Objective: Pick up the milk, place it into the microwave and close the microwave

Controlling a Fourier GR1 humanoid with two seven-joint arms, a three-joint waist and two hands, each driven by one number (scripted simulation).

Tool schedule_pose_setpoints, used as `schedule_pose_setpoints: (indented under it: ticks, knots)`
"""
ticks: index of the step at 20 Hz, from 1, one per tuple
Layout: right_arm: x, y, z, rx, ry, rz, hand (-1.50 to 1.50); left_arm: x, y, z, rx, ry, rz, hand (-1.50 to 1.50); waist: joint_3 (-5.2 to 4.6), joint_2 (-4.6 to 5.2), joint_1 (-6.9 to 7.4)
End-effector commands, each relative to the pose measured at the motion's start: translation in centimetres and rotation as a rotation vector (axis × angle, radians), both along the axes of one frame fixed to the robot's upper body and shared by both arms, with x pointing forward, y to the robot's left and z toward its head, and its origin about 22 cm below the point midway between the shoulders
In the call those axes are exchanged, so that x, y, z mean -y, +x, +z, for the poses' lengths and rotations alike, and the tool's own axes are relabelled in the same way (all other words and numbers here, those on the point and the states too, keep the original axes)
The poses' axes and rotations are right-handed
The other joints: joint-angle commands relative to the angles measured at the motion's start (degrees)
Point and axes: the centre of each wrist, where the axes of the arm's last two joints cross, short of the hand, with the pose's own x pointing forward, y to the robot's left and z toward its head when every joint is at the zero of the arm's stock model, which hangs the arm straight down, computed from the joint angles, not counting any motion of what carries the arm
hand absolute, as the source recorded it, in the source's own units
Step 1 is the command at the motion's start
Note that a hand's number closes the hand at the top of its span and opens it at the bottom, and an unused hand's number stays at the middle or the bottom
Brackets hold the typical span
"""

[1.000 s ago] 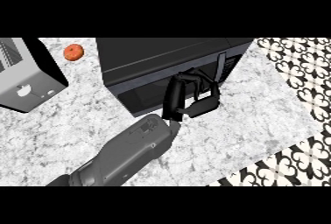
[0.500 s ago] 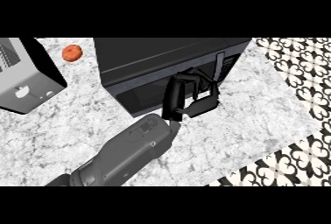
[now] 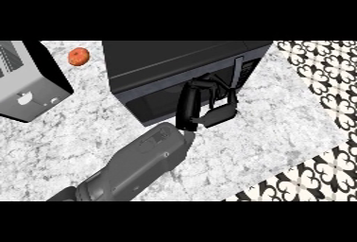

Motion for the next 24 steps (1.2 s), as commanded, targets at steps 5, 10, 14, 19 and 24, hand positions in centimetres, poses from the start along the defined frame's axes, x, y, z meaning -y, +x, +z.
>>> schedule_pose_setpoints:
  ticks: [5, 10, 14, 19, 24]
  knots:
    - [0.0, 0.1, 0.2, -0.027, -0.003, 0.061, -1.5, -0.5, 2.0, 0.6, -0.016, -0.004, 0.04, 1.5, -0.02, 1.14, -0.1]
    - [0.3, 0.1, 0.9, -0.022, -0.012, 0.083, -1.5, -0.6, 2.2, 0.5, -0.011, 0.0, 0.052, 1.5, -0.02, 0.96, -0.05]
    - [0.4, 0.1, 0.9, -0.03, -0.007, 0.08, -1.5, -0.5, 2.1, 0.3, -0.014, -0.001, 0.052, 1.5, -0.01, 0.86, -0.24]
    - [0.5, 0.2, 1.5, -0.021, -0.022, 0.108, -1.5, -0.4, 2.2, 0.5, -0.005, -0.001, 0.042, 1.5, 0.13, 1.01, -0.35]
    - [0.6, 0.3, 2.0, -0.004, -0.001, 0.137, -1.5, -0.5, 2.2, -0.5, 0.009, 0.084, 0.029, 1.5, 0.38, 0.97, -0.61]
